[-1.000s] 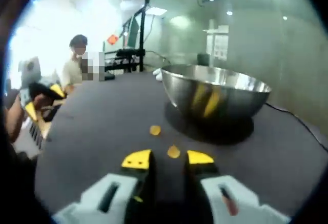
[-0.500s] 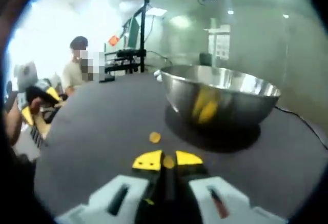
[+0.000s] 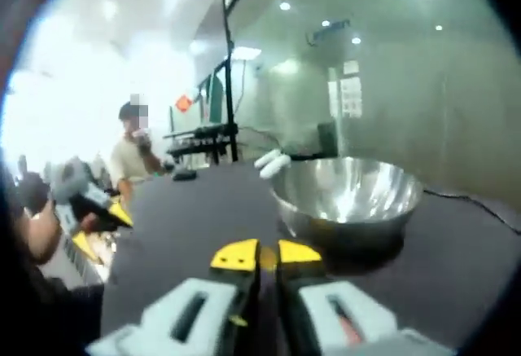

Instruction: Pick up the QQ candy scattered on the table and place it into the stainless steel bowl on the table

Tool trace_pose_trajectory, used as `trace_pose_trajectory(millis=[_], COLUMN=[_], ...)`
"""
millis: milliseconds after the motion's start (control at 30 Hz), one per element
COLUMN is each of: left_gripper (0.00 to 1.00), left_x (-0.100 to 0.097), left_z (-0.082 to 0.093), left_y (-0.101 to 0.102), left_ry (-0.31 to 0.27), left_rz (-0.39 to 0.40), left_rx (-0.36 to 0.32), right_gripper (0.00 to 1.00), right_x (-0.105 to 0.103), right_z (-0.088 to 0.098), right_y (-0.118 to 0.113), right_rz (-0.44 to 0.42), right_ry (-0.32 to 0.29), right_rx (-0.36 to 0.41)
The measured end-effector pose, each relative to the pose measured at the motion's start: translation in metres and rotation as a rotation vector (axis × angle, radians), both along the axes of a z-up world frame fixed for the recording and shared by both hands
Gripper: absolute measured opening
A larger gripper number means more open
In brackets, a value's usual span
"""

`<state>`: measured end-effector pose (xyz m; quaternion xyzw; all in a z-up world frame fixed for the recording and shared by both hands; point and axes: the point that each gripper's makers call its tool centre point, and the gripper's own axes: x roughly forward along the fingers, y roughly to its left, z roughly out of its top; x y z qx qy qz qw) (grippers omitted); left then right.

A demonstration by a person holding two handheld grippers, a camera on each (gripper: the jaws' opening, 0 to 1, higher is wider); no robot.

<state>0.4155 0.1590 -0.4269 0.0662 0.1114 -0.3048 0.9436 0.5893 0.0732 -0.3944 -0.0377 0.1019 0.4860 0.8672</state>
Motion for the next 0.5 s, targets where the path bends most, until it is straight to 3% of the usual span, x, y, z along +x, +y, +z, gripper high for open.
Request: trace_pose_trajectory(millis=[133,333,433,500], left_gripper=[0.49,0.49,0.49,0.49], left_x=[-0.003,-0.003,-0.002,-0.001], left_z=[-0.002,-0.004,-0.002,-0.002], left_y=[-0.005,-0.006,-0.004,-0.002], left_ry=[-0.001,0.003,-0.003,-0.003], left_rz=[-0.018,-0.026,-0.021,-0.010], left_rx=[-0.002,0.000,-0.004,-0.007], right_gripper=[0.08,0.09,0.09,0.09], right_x=[0.006,0.038,0.056,0.058], right_z=[0.011,0.031,0.033,0.034], right_y=[0.001,-0.002,-0.002,0.002], right_rz=[-0.022,-0.096,-0.150,-0.162], right_ry=[-0.024,-0.077,-0.108,-0.097], right_rx=[-0.033,-0.030,-0.036,-0.023])
